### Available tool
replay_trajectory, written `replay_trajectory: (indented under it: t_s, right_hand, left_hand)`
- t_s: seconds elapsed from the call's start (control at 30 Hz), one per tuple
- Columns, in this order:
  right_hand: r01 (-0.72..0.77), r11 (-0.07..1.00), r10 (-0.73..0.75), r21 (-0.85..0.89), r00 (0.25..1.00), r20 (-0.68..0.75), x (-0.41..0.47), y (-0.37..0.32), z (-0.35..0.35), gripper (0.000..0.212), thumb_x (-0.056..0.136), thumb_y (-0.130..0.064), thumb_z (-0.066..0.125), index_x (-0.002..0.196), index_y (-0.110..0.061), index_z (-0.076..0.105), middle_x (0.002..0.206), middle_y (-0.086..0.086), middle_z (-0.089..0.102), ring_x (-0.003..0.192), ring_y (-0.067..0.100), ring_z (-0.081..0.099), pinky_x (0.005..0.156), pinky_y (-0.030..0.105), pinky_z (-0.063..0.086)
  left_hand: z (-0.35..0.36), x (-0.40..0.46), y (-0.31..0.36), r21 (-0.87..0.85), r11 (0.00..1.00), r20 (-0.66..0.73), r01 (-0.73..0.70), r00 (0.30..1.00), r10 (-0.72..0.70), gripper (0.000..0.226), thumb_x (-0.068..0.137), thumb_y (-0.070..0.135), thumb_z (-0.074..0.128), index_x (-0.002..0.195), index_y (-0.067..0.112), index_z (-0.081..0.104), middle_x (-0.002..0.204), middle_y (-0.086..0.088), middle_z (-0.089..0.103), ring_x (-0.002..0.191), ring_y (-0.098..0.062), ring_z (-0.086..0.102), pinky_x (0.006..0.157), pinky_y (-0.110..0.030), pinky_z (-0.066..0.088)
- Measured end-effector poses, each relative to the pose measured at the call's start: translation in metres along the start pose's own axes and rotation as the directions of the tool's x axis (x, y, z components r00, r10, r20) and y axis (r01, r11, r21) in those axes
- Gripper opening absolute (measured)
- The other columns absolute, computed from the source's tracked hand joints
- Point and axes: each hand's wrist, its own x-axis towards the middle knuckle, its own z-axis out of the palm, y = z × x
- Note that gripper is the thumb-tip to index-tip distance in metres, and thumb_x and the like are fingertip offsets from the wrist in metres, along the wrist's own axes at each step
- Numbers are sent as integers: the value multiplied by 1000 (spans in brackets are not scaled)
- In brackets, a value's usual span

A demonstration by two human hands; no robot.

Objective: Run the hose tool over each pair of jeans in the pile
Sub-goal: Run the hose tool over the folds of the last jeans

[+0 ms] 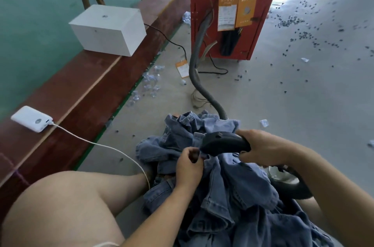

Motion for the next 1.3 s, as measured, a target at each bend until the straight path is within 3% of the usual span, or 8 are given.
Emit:
replay_trajectory:
  t_s: [0.17,0.27,0.4,0.6,0.73,0.87,1.1,1.3]
  right_hand:
    - [-117,991,130,58,941,-312,12,7,5,18,86,-20,67,100,-20,55,77,2,64,60,18,63,48,27,46]
    - [-134,966,212,221,900,-382,5,19,-10,18,88,-17,68,99,-23,55,69,9,66,49,21,64,40,29,48]
    - [-58,968,118,243,964,-238,-16,28,-29,22,88,-11,69,98,-25,57,53,3,63,41,15,58,40,28,47]
    - [-11,996,7,88,999,47,-31,14,-16,28,80,-14,69,88,-39,59,64,-5,65,45,5,59,45,19,46]
    - [50,994,-62,-96,991,-122,-12,3,-3,24,81,-21,72,94,-34,56,75,-7,63,59,3,58,52,16,42]
    - [28,997,-5,69,951,-310,-6,8,-13,28,81,-18,71,90,-38,52,66,-5,62,51,5,59,46,15,40]
    - [49,998,-46,-50,997,57,-13,7,-6,28,76,-22,71,90,-41,58,73,-8,66,58,0,61,52,15,47]
    - [-22,998,40,66,954,-297,17,4,-14,26,82,-17,71,94,-34,56,70,-5,63,54,6,60,47,21,44]
  left_hand:
    - [-5,-7,10,-484,809,394,332,909,-138,35,94,27,49,105,14,80,106,-14,77,102,-31,72,87,-37,57]
    - [-21,-1,8,-575,730,597,369,799,66,58,71,9,50,125,11,72,125,-23,70,117,-37,67,101,-45,54]
    - [-28,-2,2,-372,926,583,56,791,186,47,87,5,73,129,25,68,123,-2,74,120,-19,68,100,-29,54]
    - [-20,-5,6,-404,908,506,106,853,126,32,99,4,64,111,30,79,119,0,76,118,-15,68,96,-23,52]
    - [-18,-7,4,-343,933,531,110,842,96,20,100,5,63,115,12,76,118,-6,76,117,-19,69,102,-31,53]
    - [-23,-7,7,-325,940,514,100,853,87,24,100,7,64,121,12,75,119,-2,76,119,-16,68,105,-31,52]
    - [-22,-5,-3,-359,924,562,131,821,102,21,100,10,64,115,18,78,119,-5,76,118,-20,69,99,-28,53]
    - [-49,10,-3,-426,804,674,415,738,-23,33,79,21,57,100,2,73,93,-22,74,88,-30,71,76,-33,57]
